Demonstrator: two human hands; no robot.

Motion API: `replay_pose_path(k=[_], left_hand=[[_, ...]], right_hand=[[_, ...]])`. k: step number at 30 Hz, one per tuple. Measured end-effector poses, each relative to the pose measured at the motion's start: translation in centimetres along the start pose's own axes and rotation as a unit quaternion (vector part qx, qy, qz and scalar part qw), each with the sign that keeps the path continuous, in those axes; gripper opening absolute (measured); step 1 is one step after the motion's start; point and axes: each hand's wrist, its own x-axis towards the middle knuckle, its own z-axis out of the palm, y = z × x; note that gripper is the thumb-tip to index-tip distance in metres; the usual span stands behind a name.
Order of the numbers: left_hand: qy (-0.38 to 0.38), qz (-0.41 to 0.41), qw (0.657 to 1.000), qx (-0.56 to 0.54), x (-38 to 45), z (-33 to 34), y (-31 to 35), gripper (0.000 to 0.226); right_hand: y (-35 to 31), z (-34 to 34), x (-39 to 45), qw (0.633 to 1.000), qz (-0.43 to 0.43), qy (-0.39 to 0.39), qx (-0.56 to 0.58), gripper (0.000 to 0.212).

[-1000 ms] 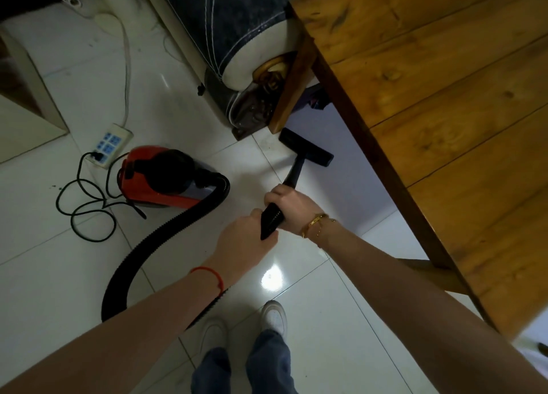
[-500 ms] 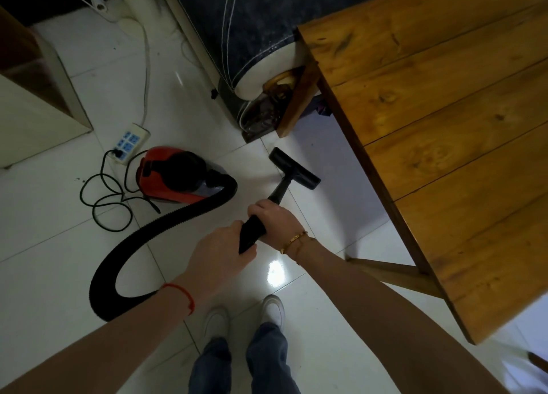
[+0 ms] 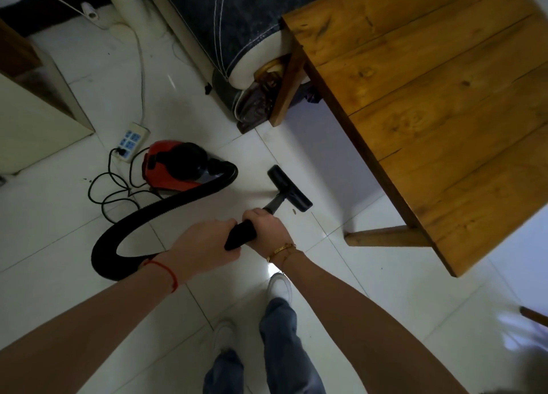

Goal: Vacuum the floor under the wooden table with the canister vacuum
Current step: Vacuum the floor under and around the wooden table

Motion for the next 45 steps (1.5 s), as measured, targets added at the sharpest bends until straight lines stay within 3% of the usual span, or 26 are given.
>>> replay_pose_path(k=[15,23,36,45], left_hand=[[-0.059,0.114,0.987,0.099,-8.8,2.0,0.4,0.014],[-0.065,0.136,0.98,0.127,-7.7,4.6,3.8,0.023],[-0.006,0.114,0.987,0.115,-1.7,7.2,11.6,0.029],[0.017,0.084,0.993,0.078,-0.7,5.5,11.3,0.021]], right_hand=[[-4.6,6.3,-10.9,0.99,0.103,0.062,0.079,0.016],[-1.2,5.7,-13.7,0.985,0.121,0.092,0.087,0.019],[8.2,0.9,-12.9,0.989,0.095,0.1,0.045,0.019],[8.0,-1.1,-10.9,0.993,0.072,0.077,0.046,0.019]])
